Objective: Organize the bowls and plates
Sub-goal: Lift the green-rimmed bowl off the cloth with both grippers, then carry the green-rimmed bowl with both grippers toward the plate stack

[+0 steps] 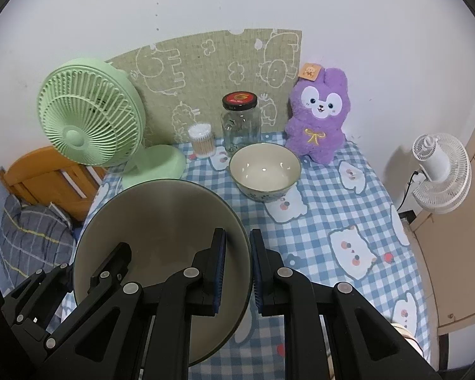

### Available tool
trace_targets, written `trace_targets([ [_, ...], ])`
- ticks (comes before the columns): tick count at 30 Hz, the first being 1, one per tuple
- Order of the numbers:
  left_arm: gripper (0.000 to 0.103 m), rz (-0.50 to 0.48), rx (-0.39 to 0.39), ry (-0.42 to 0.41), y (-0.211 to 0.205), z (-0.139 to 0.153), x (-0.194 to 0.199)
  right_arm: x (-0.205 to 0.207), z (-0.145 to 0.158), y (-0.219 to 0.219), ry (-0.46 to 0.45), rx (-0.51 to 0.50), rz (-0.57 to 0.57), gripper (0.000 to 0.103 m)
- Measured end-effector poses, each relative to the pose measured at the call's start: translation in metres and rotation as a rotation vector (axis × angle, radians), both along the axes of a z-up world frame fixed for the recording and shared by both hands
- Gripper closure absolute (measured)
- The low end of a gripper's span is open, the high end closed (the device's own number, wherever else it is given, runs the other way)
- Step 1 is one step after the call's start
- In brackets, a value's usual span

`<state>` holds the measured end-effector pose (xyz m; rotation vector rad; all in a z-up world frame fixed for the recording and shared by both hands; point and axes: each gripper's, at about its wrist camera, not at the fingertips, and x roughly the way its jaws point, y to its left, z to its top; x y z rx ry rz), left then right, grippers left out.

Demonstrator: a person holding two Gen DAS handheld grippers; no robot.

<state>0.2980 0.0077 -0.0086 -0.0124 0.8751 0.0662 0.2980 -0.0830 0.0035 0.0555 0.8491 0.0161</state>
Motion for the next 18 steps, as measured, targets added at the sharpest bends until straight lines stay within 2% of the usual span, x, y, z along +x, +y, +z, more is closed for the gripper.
trace_targets([
  [9,0.085,0.022,-0.001,-0.02,-0.008,0.019,-0.032,-0.034,0.018,-0.007,-0.023,0.004,0.018,0.084],
  [18,0.085,0.038,-0.002,-0.031,-0.015,0.027,-0.065,-0.065,0.024,-0.017,-0.031,0.012,0.03,0.084],
])
